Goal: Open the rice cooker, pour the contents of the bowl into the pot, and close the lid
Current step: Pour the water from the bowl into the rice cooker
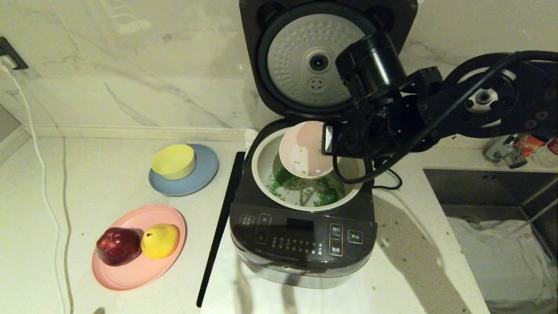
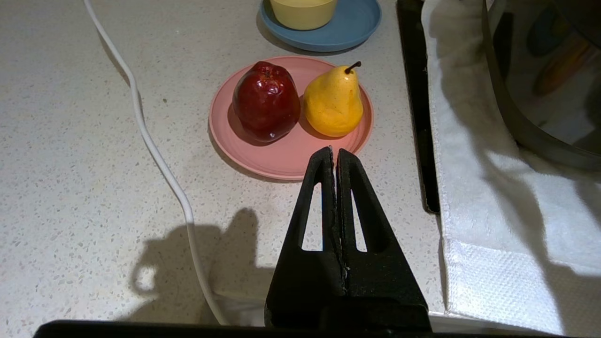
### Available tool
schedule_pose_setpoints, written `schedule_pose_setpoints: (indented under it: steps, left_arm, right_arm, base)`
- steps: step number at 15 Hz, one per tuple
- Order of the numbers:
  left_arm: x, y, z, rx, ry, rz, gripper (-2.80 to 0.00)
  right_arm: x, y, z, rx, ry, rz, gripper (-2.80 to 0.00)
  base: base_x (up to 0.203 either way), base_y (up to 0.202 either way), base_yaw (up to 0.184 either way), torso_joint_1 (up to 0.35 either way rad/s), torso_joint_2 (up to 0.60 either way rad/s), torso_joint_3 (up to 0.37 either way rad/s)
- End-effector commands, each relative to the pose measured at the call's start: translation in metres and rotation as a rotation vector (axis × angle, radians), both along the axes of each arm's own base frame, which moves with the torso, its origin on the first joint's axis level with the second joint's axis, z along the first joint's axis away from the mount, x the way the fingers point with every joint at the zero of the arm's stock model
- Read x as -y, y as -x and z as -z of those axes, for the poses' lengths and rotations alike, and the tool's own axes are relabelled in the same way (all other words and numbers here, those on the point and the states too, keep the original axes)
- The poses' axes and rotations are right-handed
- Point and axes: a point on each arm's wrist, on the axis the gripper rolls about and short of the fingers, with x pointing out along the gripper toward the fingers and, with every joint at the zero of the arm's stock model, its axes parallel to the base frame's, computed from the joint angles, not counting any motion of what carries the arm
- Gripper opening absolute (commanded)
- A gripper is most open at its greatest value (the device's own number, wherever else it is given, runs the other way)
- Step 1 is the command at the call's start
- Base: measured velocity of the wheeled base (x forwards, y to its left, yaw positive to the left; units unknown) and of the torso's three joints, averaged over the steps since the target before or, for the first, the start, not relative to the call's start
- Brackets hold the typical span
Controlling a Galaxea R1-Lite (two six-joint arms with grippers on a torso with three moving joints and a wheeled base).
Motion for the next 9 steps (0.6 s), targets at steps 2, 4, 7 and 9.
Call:
schedule_pose_setpoints:
  steps: [2,4,7,9]
  left_arm:
    - [0.000,-0.001,0.002,-0.009,0.000,-0.001,-2.80]
    - [0.000,-0.001,0.002,-0.010,0.000,-0.001,-2.80]
    - [0.000,-0.001,0.002,-0.010,0.000,-0.001,-2.80]
    - [0.000,-0.001,0.003,-0.010,0.000,-0.001,-2.80]
  right_arm:
    - [0.001,0.000,0.001,0.034,0.059,0.067,-2.80]
    - [-0.004,0.000,0.000,0.106,0.133,0.130,-2.80]
    - [-0.017,-0.003,0.000,0.237,0.163,0.157,-2.80]
    - [-0.025,-0.004,0.010,0.318,0.197,0.167,-2.80]
  base:
    - [0.000,0.000,0.000,0.000,0.00,0.000]
    - [0.000,0.000,0.000,0.000,0.00,0.000]
    - [0.000,0.000,0.000,0.000,0.00,0.000]
    - [0.000,0.000,0.000,0.000,0.00,0.000]
